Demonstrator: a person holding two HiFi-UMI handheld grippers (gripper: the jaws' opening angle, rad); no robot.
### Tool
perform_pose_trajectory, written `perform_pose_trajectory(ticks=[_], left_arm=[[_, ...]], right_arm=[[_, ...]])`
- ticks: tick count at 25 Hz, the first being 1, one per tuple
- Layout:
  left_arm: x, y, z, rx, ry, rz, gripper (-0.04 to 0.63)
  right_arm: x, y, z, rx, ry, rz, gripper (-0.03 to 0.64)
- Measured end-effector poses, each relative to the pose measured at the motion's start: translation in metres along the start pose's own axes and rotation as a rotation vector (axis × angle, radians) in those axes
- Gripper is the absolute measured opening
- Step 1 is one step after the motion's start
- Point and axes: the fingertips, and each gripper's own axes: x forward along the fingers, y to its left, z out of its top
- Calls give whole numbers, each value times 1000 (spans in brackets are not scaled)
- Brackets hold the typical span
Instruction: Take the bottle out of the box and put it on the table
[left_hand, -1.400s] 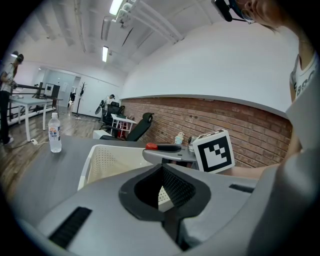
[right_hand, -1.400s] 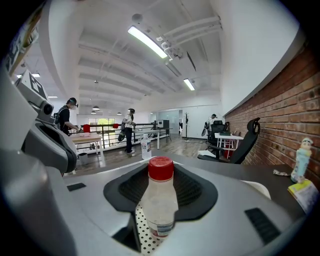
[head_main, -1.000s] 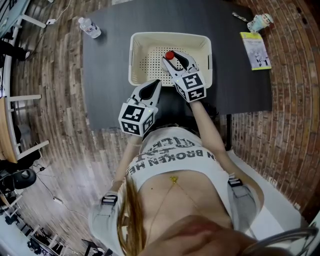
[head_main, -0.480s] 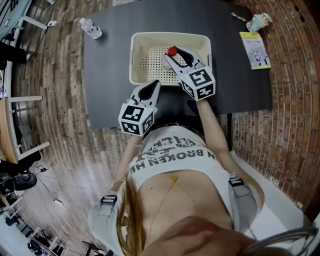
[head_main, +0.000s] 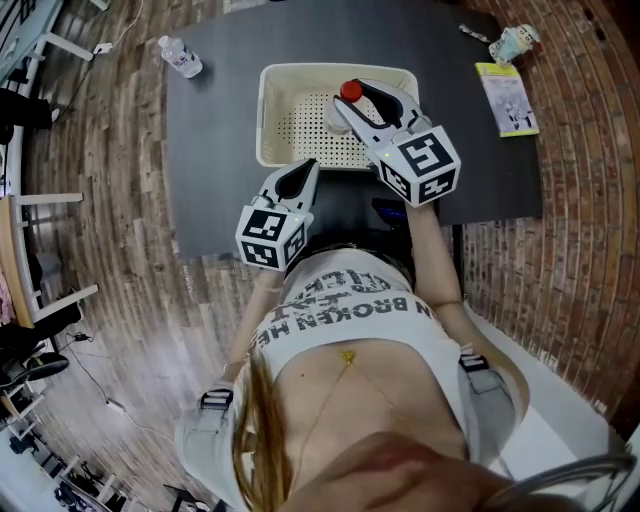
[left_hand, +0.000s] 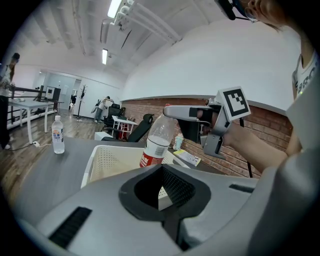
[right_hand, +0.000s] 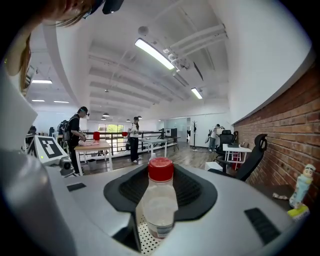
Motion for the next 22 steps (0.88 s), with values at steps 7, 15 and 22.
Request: perform_pose_trajectory(ticks=[7,15,22], left_arm=[[-3,-1,-1,-6,-1,5,0],[-8,-4,-3,-11,-8,13,0],[-10,-5,-4,-19,-14,18,0]], right_arm=[[-11,2,13,-13,-10,-3,149],[-22,4,16,-18,-5,-3,149],[-25,5,13,-11,4,-3,149]])
